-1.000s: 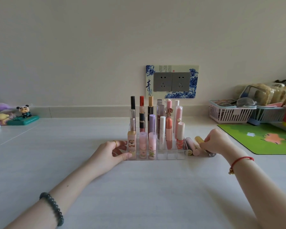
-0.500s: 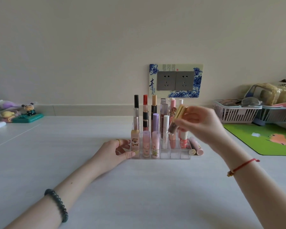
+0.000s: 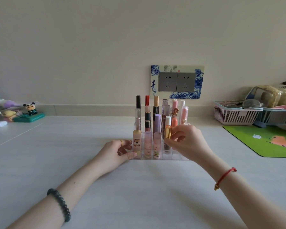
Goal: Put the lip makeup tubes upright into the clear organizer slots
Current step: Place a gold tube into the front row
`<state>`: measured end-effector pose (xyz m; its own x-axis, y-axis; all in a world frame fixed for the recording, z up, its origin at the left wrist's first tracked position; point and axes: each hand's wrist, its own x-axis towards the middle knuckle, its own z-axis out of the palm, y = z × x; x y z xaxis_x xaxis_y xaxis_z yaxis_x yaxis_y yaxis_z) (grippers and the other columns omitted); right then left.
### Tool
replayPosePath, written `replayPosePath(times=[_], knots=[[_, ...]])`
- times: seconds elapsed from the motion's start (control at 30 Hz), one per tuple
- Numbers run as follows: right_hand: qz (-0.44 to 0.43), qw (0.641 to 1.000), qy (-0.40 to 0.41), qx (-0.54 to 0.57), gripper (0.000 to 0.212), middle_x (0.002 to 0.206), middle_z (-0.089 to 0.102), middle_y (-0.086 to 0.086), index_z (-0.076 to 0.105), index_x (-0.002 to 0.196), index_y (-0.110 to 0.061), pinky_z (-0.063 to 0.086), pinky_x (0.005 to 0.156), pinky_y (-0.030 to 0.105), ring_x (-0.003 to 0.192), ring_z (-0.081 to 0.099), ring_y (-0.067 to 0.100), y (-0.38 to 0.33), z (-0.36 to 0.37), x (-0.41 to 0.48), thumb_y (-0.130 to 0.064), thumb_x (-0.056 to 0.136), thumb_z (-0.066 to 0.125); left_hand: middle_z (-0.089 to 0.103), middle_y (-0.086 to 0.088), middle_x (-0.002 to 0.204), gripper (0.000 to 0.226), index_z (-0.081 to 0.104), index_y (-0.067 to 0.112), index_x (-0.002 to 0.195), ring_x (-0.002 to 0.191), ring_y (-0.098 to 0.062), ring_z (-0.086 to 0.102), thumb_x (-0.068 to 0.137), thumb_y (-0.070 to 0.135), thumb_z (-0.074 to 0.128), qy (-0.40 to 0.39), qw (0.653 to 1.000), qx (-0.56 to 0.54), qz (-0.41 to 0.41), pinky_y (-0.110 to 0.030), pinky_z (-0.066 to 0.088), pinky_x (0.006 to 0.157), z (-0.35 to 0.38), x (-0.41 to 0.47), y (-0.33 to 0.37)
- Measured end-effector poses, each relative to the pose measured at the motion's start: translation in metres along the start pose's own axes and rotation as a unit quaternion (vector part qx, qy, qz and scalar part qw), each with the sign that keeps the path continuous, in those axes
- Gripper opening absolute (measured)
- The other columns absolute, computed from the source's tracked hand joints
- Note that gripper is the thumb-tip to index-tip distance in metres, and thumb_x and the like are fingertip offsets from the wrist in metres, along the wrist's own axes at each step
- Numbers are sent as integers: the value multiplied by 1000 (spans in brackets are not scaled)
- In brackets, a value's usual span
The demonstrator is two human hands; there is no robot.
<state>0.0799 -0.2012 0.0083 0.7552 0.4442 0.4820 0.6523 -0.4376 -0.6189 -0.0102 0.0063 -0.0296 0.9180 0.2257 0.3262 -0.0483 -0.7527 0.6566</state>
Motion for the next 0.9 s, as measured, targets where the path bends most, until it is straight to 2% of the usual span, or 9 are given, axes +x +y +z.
replayPosePath(times=[0.17, 0.33, 0.43, 0.53, 0.7, 0.9], knots=[[13, 1000, 0, -14, 9, 68, 64, -8, 66, 75, -21, 33, 53, 10, 55, 50, -3, 2, 1, -1, -22, 70, 73, 70, -3, 92, 29, 64, 15, 109, 79, -17, 62, 81, 24, 66, 0, 1000, -1, 5, -11, 42, 65, 0, 0, -1], [21, 999, -4, -30, 15, 66, 58, -4, 60, 62, -30, 37, 54, 19, 58, 46, 7, 4, 1, -1, -28, 69, 73, 70, -1, 90, 30, 63, 16, 110, 77, -14, 61, 81, 26, 65, 2, 1000, 2, 6, -10, 42, 65, 0, -1, -1], [16, 999, -18, -39, 7, 61, 52, -4, 66, 70, -24, 34, 52, 21, 55, 41, 9, 3, 2, -2, -28, 71, 72, 70, -1, 89, 31, 63, 16, 110, 75, -13, 59, 81, 26, 66, 1, 1000, -2, 4, -12, 43, 66, 0, 0, 0], [18, 998, -29, -52, 13, 61, 45, -7, 66, 80, -21, 29, 48, 16, 53, 38, 6, 5, 3, -2, -31, 72, 71, 71, -3, 90, 32, 63, 16, 111, 78, -15, 61, 81, 27, 66, 2, 1000, 0, 2, -16, 44, 69, 0, 0, -1], [30, 997, -31, -59, 15, 59, 42, -9, 61, 77, -24, 27, 47, 16, 52, 37, 4, 6, 2, -1, -32, 70, 72, 69, -1, 88, 32, 63, 15, 111, 75, -13, 59, 81, 26, 66, 2, 1000, 2, 3, -10, 42, 65, 0, -1, 1], [22, 996, -46, -76, 18, 58, 37, -9, 61, 78, -22, 25, 47, 16, 50, 33, 4, 6, 2, -1, -33, 69, 73, 71, -1, 94, 35, 62, 15, 114, 88, -19, 65, 81, 27, 66, 0, 1000, 4, -5, -12, 44, 69, -1, -1, 1]])
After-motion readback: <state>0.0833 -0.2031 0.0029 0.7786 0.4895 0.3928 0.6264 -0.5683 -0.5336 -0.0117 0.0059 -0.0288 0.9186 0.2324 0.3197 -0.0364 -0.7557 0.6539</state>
